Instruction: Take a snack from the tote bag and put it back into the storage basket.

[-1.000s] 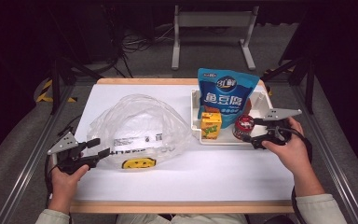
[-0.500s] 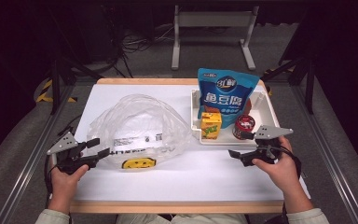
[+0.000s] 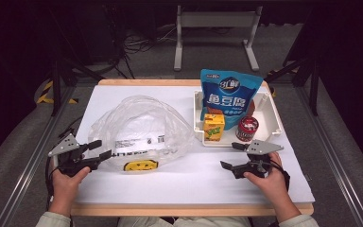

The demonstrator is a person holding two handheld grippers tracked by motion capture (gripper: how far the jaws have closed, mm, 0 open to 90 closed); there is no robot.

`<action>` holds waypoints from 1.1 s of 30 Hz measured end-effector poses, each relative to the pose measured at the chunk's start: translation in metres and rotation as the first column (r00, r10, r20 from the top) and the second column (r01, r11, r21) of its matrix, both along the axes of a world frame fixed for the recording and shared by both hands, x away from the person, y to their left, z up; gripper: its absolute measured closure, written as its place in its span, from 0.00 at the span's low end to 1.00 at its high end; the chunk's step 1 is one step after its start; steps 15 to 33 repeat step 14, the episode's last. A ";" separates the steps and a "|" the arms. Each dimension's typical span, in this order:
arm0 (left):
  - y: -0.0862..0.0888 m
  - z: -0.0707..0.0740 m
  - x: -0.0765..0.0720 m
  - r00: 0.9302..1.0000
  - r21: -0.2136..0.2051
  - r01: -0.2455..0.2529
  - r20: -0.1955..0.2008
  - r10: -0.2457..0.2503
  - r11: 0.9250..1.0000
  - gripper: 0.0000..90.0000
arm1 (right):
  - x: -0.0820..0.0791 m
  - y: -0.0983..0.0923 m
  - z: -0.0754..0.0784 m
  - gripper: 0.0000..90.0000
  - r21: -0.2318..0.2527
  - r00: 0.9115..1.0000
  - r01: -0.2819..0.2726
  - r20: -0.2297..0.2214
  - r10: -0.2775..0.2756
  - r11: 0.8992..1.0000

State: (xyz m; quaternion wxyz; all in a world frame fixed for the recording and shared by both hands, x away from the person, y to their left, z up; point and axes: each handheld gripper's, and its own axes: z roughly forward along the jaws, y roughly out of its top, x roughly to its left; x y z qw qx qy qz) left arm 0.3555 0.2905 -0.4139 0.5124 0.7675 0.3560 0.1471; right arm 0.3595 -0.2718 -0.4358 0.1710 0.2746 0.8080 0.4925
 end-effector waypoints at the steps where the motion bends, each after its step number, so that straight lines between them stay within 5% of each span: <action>1: 0.000 0.000 0.000 1.000 0.000 0.000 0.002 0.000 1.000 0.41 | 0.000 0.001 -0.002 0.17 -0.009 1.000 0.010 0.008 -0.010 1.000; 33: 0.000 0.000 0.000 1.000 -0.002 0.004 0.001 -0.004 1.000 0.41 | 0.002 0.002 -0.007 0.15 -0.027 1.000 0.009 -0.021 -0.010 1.000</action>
